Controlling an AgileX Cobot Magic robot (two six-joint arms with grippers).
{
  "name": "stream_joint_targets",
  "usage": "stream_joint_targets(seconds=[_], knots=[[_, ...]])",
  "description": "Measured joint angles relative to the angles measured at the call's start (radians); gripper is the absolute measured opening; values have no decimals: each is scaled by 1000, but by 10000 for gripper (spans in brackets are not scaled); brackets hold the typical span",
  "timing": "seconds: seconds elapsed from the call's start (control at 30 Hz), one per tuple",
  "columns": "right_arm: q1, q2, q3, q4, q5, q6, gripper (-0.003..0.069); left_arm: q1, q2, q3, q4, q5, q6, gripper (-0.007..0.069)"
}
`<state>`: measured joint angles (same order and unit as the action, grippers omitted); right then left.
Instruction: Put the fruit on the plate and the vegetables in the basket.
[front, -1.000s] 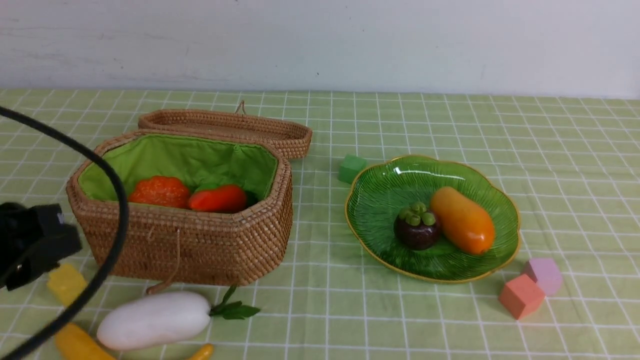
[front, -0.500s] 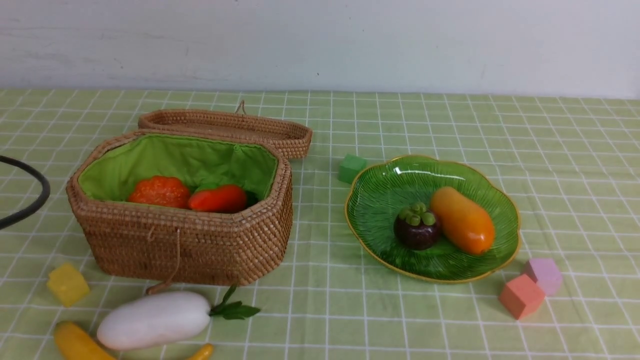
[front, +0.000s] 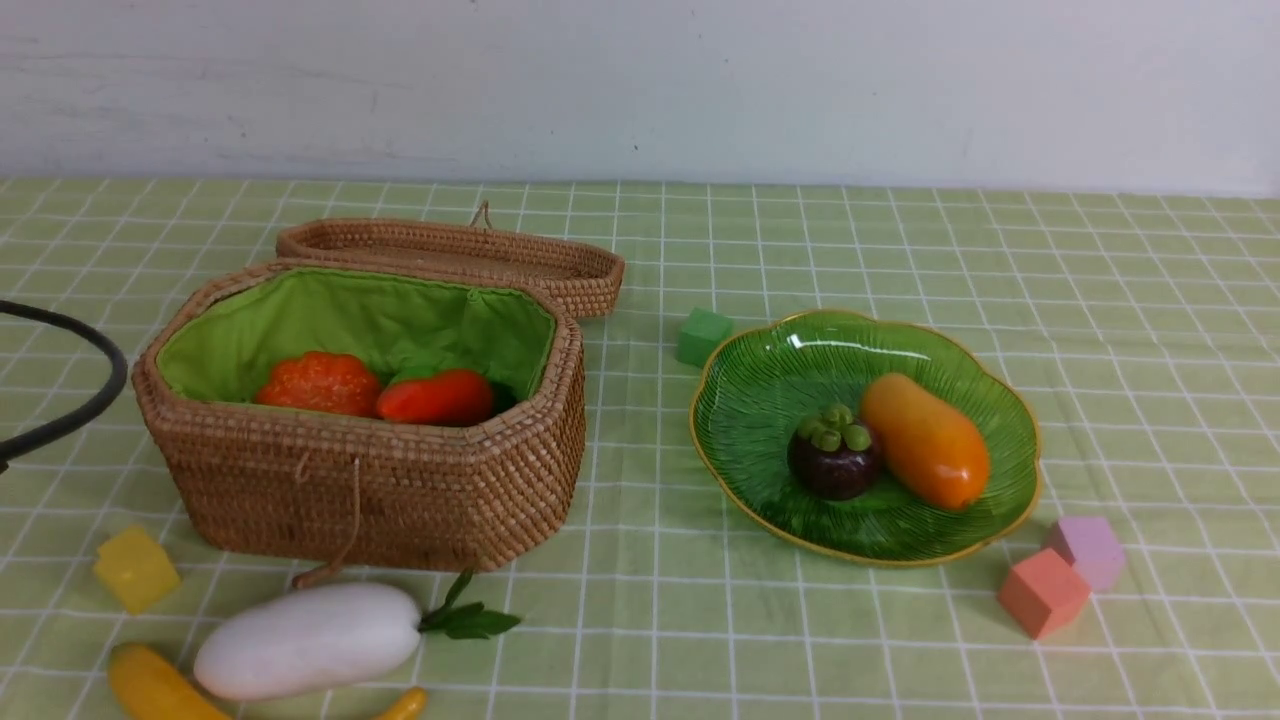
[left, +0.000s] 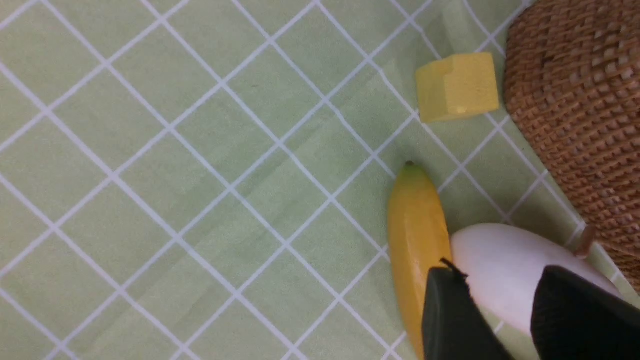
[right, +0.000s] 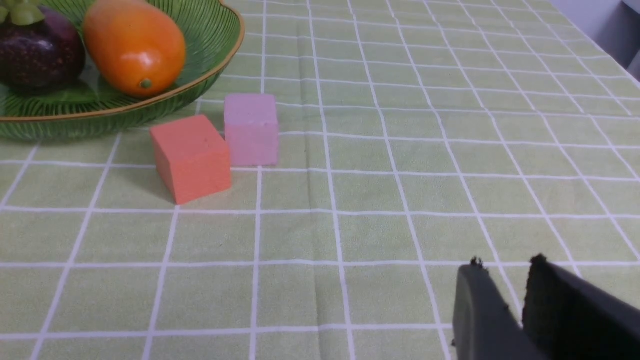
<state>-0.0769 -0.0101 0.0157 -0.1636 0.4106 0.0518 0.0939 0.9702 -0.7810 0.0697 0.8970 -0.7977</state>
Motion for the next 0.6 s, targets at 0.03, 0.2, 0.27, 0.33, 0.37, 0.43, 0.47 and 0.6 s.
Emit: stream_joint_targets(seconds=[0.03,0.2,0.27,0.33,0.37,0.43,0.47,0.6], knots=[[0,0,0,0,0,0,160,0,5,0,-14,1,7,239],[0,0,0,0,0,0,164,0,29,-1,-44,16,21,243],[0,0,0,0,0,0,167,0,40,-2,-47,28,21,255],[0,0,0,0,0,0,170,0,50,-2,-49,42,21,274],[0,0,0,0,0,0,171,0,56,-3,-49,49,23,290],[0,0,0,0,0,0,174,0,65,-3,-52,56,23,321],[0,0,0,0,0,0,176,0,70,-3,-58,59,23,336],[0,0,0,0,0,0,182,0,85,-3,-91,59,26,392]])
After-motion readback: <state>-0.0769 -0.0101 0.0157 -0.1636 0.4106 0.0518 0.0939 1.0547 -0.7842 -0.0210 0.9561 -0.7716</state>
